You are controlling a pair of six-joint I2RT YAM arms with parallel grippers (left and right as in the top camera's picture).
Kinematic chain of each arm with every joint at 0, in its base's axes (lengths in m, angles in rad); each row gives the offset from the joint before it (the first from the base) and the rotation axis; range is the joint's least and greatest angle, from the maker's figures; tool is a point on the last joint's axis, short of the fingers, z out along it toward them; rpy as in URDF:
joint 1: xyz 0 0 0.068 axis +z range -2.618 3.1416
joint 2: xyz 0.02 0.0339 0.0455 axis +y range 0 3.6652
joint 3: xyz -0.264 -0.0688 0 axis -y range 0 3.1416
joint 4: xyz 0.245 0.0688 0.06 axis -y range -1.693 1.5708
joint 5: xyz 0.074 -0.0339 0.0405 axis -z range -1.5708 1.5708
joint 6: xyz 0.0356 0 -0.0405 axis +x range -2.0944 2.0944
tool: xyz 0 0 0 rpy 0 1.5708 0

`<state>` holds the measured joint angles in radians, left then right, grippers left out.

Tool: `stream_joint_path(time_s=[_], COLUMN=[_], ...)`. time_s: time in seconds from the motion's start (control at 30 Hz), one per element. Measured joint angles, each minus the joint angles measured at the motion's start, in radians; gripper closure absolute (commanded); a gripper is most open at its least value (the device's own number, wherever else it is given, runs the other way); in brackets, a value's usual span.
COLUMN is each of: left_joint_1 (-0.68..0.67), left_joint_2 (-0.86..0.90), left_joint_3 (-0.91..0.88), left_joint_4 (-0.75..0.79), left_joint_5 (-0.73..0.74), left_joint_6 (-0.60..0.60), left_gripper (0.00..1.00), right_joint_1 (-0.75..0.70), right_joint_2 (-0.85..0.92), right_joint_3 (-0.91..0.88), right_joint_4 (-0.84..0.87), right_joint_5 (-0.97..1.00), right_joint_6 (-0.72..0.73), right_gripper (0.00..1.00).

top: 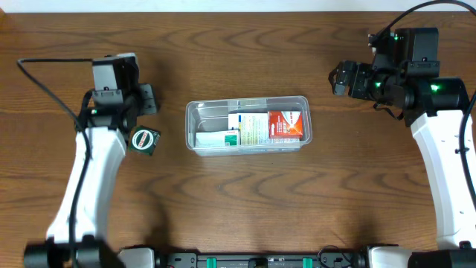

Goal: Pack container
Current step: 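Carry the brown bottle over the container and lower it in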

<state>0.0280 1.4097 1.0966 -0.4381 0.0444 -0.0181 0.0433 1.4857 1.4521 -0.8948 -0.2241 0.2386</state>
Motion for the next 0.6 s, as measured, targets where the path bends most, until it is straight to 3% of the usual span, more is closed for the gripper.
stream_joint_path(time_s=[0.33,0.6], left_joint_1=[-0.193,-0.302], left_joint_2=[-0.235,-0.180], left_joint_3=[0.000,0.000], left_joint_4=[-0.078,-0.132], left_joint_5=[0.000,0.000], left_joint_6=[-0.111,-0.221], left_gripper=[0.78,0.78], right_joint_1=[0.000,0.000], right_joint_2=[0.000,0.000], right_joint_3=[0.000,0.000], right_joint_4=[0.000,0.000], right_joint_5=[0.000,0.000], right_joint_6=[0.000,0.000], right_gripper=[0.01,0.01])
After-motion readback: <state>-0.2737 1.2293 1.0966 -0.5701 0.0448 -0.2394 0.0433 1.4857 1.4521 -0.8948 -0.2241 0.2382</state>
